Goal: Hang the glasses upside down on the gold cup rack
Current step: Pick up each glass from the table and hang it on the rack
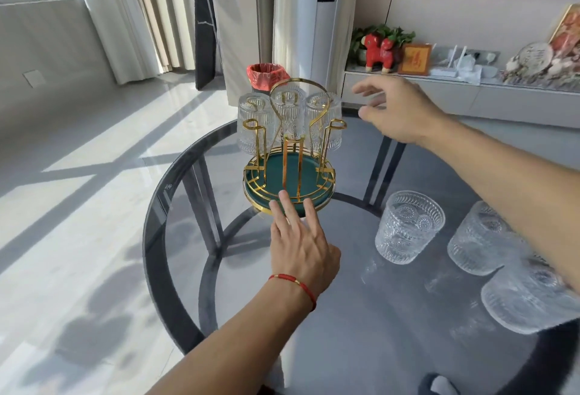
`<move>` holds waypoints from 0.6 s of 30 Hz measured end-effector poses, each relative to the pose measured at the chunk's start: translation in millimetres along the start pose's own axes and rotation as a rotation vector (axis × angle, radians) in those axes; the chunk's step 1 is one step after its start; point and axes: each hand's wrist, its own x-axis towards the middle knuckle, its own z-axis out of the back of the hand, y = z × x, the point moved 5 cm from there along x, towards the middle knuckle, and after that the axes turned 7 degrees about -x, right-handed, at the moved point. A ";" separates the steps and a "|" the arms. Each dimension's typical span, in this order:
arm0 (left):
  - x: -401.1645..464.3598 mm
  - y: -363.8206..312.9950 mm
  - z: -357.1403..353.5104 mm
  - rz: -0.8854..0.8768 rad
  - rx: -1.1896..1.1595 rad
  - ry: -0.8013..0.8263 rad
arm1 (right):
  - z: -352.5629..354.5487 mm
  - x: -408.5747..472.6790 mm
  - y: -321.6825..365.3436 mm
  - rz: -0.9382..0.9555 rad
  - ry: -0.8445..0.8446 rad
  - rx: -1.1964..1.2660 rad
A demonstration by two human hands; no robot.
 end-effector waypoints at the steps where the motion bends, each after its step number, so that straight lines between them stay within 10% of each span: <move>1: -3.7 -0.4 0.4 -0.008 -0.013 0.010 | 6.4 -22.3 2.3 -0.016 -0.082 0.046; 13: -20.5 -32.3 55.0 -0.229 -0.479 -0.140 | 21.2 -249.8 -22.8 -0.132 -0.248 0.408; 18: -38.9 -44.1 48.4 -0.386 -0.325 -0.158 | 44.6 -273.7 -67.4 -0.331 -0.452 0.029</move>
